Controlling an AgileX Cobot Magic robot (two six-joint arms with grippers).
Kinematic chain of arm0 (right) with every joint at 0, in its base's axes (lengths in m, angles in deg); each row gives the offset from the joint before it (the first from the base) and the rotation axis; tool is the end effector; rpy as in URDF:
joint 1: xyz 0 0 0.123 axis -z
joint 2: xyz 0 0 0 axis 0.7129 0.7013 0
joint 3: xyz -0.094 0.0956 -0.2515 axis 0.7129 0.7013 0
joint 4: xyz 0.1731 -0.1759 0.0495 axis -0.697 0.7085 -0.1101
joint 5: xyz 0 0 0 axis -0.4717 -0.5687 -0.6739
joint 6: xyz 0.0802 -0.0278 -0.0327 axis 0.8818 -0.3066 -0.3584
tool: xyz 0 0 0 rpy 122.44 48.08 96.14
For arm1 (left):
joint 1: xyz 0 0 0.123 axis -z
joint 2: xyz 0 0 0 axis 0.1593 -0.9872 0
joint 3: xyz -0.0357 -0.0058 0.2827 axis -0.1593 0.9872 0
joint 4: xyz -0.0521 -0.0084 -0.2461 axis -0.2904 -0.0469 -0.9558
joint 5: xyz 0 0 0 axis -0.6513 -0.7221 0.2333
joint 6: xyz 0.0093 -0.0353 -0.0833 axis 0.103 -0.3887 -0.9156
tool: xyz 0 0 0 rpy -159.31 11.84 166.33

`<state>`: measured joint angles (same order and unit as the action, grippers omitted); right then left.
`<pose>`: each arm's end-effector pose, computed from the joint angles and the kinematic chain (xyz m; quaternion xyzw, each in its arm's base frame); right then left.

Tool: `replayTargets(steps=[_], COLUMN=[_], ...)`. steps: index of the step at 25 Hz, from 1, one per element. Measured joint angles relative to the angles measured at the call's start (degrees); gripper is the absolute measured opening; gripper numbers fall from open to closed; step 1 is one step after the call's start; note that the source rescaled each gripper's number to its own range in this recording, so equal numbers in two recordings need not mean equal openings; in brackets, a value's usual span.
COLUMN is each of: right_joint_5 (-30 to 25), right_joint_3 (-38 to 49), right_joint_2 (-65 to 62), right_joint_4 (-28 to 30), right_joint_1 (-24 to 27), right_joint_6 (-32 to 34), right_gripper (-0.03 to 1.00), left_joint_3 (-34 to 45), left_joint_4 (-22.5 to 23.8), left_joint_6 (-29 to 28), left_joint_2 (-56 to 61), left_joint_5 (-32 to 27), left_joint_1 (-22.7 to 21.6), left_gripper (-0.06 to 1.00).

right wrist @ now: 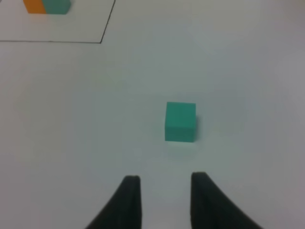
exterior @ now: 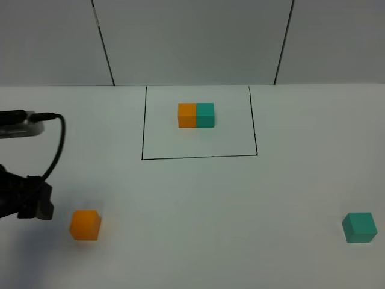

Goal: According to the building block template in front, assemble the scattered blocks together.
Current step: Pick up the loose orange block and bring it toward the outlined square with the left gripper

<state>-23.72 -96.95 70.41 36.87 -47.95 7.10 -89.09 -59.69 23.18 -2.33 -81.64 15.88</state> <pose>-0.0039 0.0080 0.2764 -0.0350 0.8573 0.0531 0.5108 0.2440 -0.0377 0.2545 0.0209 0.9856 -0.0649 0.1550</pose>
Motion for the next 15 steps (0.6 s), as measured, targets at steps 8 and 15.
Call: replayTargets(steps=[8, 15], right_joint_5=[0.0, 0.0], right_joint_3=[0.0, 0.0], right_joint_2=[0.0, 0.0], right_joint_4=[0.0, 0.0], right_joint_1=[0.0, 0.0], right_joint_6=[0.0, 0.0], right_gripper=[0.00, 0.00], left_joint_3=[-4.6, -4.7], left_joint_4=[3.6, 4.0], left_joint_6=[-4.2, -5.3], left_joint_2=[-14.0, -19.5], left_joint_5=[2.9, 7.6], left_joint_1=[6.2, 6.2], left_gripper=[0.71, 0.71])
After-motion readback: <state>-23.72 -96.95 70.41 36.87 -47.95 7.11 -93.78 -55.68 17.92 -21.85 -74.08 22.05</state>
